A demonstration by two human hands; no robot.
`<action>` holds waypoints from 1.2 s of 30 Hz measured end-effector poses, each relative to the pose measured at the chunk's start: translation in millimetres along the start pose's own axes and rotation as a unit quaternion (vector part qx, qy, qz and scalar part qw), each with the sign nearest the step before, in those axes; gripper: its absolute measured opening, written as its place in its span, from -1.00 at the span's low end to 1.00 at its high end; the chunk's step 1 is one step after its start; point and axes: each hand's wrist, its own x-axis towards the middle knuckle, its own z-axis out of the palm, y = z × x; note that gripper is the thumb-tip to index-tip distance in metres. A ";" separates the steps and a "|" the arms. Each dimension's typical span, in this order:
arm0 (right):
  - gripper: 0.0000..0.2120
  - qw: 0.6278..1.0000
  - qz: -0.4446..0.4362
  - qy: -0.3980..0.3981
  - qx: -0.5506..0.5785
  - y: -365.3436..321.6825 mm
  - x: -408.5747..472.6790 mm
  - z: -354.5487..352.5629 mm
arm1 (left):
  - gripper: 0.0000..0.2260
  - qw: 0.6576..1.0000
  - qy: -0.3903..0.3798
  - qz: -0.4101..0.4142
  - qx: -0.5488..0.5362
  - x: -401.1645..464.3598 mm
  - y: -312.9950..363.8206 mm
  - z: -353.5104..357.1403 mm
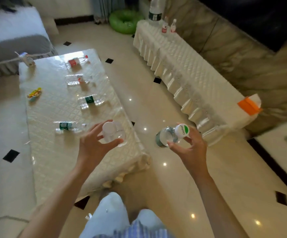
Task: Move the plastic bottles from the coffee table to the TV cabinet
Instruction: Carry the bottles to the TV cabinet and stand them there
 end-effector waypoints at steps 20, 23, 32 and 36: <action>-0.52 0.994 0.030 0.089 -0.061 71.4 102.0 -177.6 | -0.46 0.987 -0.126 0.065 -0.076 125.8 94.0 174.3; -0.52 0.994 0.030 0.090 -0.061 82.9 150.1 -179.3 | -0.45 0.988 -0.122 0.061 -0.070 174.1 91.0 195.8; -0.50 0.994 0.016 0.100 -0.048 127.3 289.6 -172.1 | -0.46 0.991 -0.106 0.070 -0.036 303.6 83.9 249.3; -0.52 0.997 0.013 0.070 -0.041 158.8 355.8 -166.9 | -0.47 0.994 -0.098 0.050 -0.028 357.0 75.1 281.1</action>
